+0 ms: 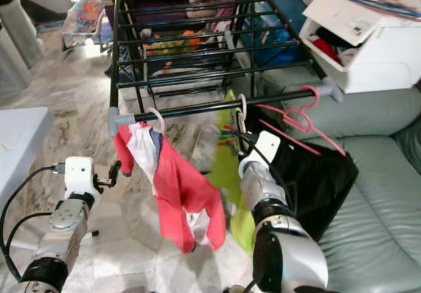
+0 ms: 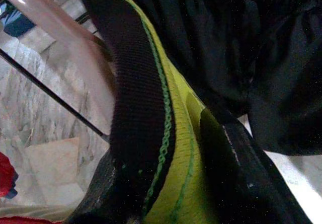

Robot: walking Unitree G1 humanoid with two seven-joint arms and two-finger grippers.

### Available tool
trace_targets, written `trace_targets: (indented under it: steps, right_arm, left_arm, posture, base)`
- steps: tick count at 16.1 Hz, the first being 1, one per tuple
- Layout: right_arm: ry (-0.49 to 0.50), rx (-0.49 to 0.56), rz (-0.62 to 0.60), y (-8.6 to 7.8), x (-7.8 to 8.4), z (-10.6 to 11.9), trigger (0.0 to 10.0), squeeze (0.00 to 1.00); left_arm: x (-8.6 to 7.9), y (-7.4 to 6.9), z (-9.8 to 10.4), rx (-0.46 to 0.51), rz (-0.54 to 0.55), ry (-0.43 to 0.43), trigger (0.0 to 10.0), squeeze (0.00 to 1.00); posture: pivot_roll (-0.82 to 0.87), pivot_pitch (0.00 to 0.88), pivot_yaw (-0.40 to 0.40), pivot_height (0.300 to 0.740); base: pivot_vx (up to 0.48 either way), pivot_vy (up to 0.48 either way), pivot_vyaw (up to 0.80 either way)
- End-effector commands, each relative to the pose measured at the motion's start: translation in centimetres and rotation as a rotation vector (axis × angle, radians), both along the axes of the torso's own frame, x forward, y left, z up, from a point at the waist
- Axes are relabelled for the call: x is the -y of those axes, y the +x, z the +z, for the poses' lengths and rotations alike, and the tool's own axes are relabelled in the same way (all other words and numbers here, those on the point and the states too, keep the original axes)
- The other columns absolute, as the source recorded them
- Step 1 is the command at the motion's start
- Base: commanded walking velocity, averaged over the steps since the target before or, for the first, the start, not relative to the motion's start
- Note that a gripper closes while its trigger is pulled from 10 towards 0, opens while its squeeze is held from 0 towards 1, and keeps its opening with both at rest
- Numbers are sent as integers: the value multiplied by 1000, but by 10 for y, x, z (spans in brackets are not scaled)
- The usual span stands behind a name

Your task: Hang hanger

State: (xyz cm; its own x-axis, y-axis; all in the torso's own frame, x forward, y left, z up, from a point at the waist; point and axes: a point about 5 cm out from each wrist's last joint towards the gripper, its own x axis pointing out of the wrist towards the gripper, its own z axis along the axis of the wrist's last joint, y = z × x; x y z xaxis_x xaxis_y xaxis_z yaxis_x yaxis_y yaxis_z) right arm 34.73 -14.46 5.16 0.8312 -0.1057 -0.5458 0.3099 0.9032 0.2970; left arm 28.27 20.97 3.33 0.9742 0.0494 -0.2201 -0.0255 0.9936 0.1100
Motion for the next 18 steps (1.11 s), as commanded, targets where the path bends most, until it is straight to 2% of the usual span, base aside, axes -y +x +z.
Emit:
trace_targets:
  steps: [1,2,4,5,8,10,12,13,16,17,18]
  right_arm:
    - [18,-32,-3,-1,-1,-4,10000,0]
    - [15,-25,-9,-2,1,-4,10000,1000]
    - [-27,11,21,-1,6,-2,10000,1000]
    - [-64,34,75,-1,8,-1,10000,1000]
    - [-173,113,192,-11,20,-3,10000,1000]
    - [-220,217,196,-19,27,2,10000,1000]
    - [-338,392,211,-36,40,18,10000,1000]
    - [-307,432,219,-45,43,22,10000,1000]
    - [-337,480,258,-64,47,26,10000,1000]
    - [-353,524,285,-74,49,34,10000,1000]
    - [-372,536,309,-83,49,36,10000,1000]
  left_arm:
    - [-1,1,4,9,-4,3,10000,0]
    - [0,1,3,4,-3,3,10000,0]
    - [-1,-1,2,-2,-2,2,10000,0]
    - [-1,-1,2,-6,1,3,10000,0]
    - [-1,-9,-2,-24,19,-4,10000,0]
    - [1,-12,-5,-40,14,-11,10000,0]
    - [9,-24,-1,-28,-24,-26,10000,0]
    - [12,-30,1,-20,-33,-28,10000,0]
    - [24,-39,2,-28,-42,-30,10000,0]
    - [26,-43,7,-17,-49,10,10000,0]
    - [25,-45,11,-4,-44,7,10000,0]
  posture:
    - [32,0,17,740]
    - [32,0,17,740]
    - [30,0,20,740]
    - [30,0,20,740]
    - [20,0,22,740]
    - [17,0,22,740]
    - [13,0,22,740]
    - [12,0,20,740]
    - [5,0,19,740]
    - [1,0,19,740]
    - [-1,0,20,740]
  base:
    - [0,0,0]
    - [0,0,0]
    - [0,0,0]
    - [0,0,0]
    - [0,0,0]
    - [0,0,0]
    - [0,0,0]
    - [0,0,0]
    - [0,0,0]
    - [0,0,0]
    - [0,0,0]
